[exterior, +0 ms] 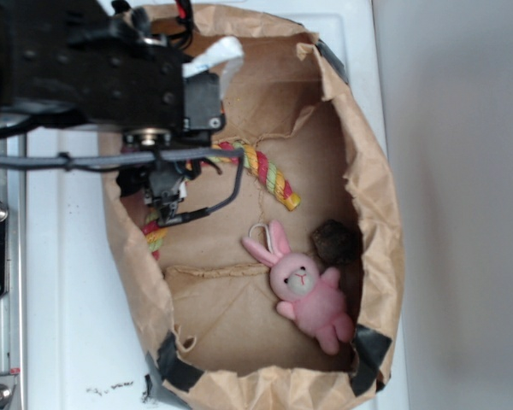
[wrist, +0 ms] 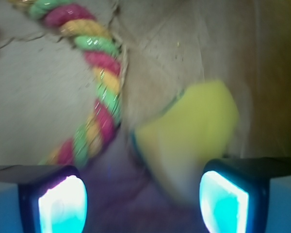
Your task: Grab the green sponge.
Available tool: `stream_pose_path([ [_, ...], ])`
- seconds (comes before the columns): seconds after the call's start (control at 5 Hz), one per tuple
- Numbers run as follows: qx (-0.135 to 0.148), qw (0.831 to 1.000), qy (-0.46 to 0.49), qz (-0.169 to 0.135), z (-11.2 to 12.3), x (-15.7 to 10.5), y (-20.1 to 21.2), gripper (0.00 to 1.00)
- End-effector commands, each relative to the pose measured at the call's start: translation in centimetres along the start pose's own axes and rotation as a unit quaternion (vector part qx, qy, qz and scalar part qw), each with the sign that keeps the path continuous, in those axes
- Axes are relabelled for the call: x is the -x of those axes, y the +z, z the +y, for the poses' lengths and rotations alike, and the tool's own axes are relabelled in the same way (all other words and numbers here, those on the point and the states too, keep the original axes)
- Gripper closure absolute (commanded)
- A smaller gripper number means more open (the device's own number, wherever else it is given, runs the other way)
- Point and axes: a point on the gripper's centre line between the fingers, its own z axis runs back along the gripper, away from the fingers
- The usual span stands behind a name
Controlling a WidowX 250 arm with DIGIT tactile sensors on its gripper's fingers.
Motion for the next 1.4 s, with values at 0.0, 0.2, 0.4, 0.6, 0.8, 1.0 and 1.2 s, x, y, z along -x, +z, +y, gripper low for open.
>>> stream_pose_path([
  [0.0, 0.002, 1.0, 0.0, -0.029, -0.8, -1.1, 3.2, 0.0],
  [0.2, -0.01, 1.0, 0.009, -0.027, -0.1, -1.6, 2.7, 0.0],
  [0.4, -0.048, 0.998, 0.027, -0.013, 1.4, -2.2, 0.3, 0.0],
  [0.6, -0.052, 0.998, 0.017, -0.031, 2.0, -2.2, -0.6, 0.0],
  [0.8, -0.061, 0.996, 0.005, -0.058, 2.7, -1.9, -1.3, 0.0],
  [1.0, -0.072, 0.995, 0.001, -0.068, 2.8, -1.9, -1.7, 0.0],
  [1.2, -0.086, 0.993, -0.01, -0.078, 2.6, -1.6, -2.0, 0.0],
])
